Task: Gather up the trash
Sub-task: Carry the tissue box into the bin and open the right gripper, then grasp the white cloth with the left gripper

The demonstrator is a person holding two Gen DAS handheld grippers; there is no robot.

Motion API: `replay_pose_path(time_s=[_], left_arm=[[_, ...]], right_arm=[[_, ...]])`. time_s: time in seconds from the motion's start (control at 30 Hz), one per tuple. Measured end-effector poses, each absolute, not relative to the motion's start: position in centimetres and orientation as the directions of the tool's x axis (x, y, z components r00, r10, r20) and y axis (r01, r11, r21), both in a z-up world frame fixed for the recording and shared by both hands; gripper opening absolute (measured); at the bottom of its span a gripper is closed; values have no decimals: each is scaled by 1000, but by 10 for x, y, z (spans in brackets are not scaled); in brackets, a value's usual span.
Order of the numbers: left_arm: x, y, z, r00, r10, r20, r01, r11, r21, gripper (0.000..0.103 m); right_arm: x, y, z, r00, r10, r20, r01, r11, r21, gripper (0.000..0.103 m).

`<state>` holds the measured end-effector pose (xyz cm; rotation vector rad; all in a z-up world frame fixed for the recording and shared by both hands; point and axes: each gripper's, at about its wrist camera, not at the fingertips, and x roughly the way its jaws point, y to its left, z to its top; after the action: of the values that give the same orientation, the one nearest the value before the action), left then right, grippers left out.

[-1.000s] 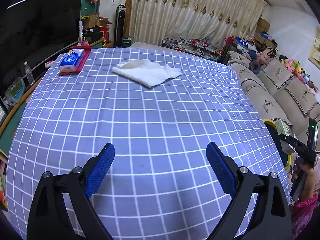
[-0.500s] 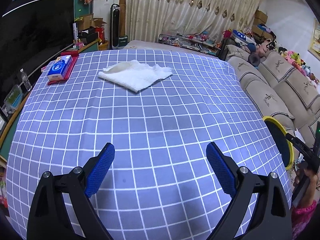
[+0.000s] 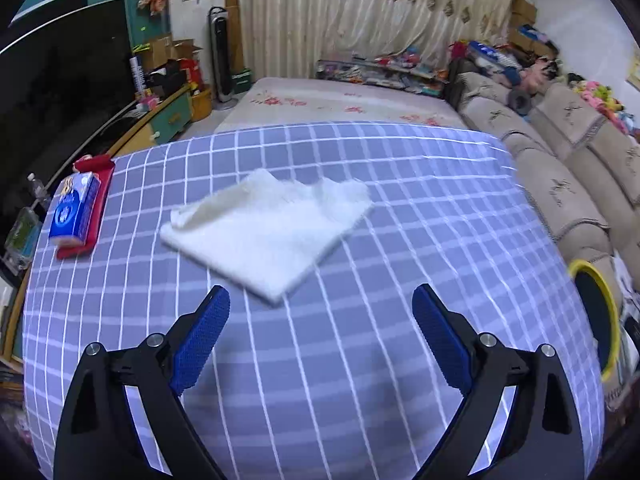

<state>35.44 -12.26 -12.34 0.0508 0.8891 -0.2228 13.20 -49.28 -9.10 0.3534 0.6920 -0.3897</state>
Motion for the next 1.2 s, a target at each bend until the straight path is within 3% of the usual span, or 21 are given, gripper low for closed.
replay_pose_path(time_s=[0.4, 0.6, 0.67, 0.73, 1.0, 1.2], left_arm=[[427, -125, -157, 553, -93, -828, 152, 988, -10, 89], [432, -132, -154, 585, -56, -809, 165, 985, 51, 46], [432, -132, -153, 591, -59, -805, 168, 984, 52, 19], [430, -132, -150, 593, -66, -803, 170, 984, 44, 10], [382, -155, -114, 645, -147, -750, 265, 964, 39, 9], [321, -226, -78, 635, -298, -713, 449, 893, 27, 9]], right_arm=[[135, -499, -93, 699, -237, -675, 472, 861, 187, 84], [135, -500, -92, 706, -231, -669, 471, 859, 201, 84], [135, -500, -92, 709, -228, -667, 468, 860, 204, 84], [134, -501, -92, 711, -223, -667, 465, 860, 209, 84], [120, -508, -81, 726, -238, -645, 475, 852, 220, 84], [92, -523, -72, 732, -275, -623, 508, 830, 231, 84]])
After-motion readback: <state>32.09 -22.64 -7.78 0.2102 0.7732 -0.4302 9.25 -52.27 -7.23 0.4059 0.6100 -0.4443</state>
